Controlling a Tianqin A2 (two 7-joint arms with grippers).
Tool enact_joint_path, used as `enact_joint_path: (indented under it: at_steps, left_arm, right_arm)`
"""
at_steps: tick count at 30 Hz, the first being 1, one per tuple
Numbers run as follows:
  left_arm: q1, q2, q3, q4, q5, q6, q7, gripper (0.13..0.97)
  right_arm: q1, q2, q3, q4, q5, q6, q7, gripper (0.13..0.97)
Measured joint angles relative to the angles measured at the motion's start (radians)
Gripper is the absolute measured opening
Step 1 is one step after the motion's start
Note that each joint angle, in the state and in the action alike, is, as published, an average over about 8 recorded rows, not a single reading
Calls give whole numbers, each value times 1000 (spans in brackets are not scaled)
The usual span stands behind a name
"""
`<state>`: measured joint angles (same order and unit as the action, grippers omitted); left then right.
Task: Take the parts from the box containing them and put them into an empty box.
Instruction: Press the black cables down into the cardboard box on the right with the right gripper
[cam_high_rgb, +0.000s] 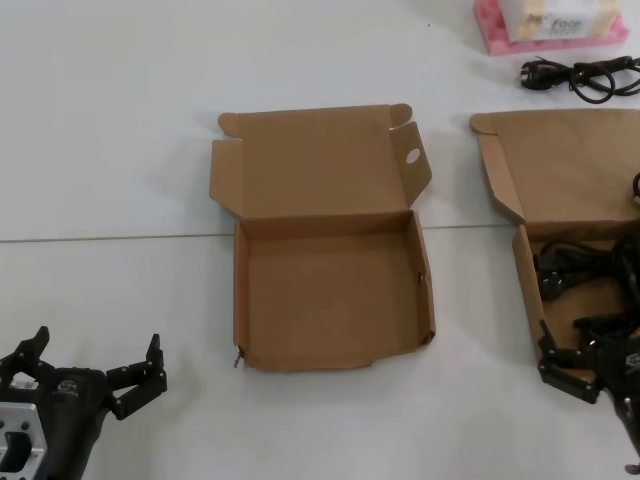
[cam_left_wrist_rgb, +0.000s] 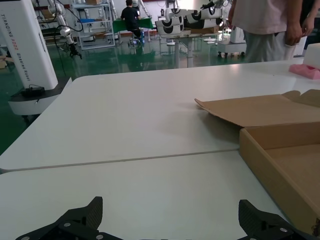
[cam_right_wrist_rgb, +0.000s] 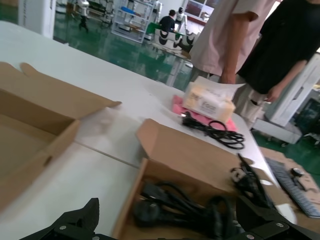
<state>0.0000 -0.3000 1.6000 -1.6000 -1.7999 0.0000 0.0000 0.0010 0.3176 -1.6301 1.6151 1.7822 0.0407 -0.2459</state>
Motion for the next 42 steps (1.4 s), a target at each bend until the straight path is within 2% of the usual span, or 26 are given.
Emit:
enact_joint_path:
  at_steps: [3, 7, 13, 17, 24, 37, 42]
  left_arm:
    - [0, 0, 0, 0, 0, 0, 0, 966]
    - [0, 0, 0, 0, 0, 0, 0, 966]
    - [0, 0, 0, 0, 0, 0, 0, 966]
    - [0, 0, 0, 0, 0, 0, 0, 966]
    - [0, 0, 0, 0, 0, 0, 0, 966]
    - [0, 0, 0, 0, 0, 0, 0, 966]
    - [0, 0, 0, 0, 0, 0, 0, 966]
  right_arm:
    - [-12, 26, -11, 14, 10, 39, 0, 966]
    - [-16, 101, -65, 37, 76, 139, 0, 966]
    - [38, 259, -235, 53, 244, 336, 0, 966]
    - [98, 330, -338, 38, 354, 400, 0, 966]
    - [191, 362, -414, -41, 443, 392, 0, 966]
    - [251, 344, -421, -149, 432, 355, 0, 966]
    - [249, 329, -401, -178, 409, 323, 0, 941]
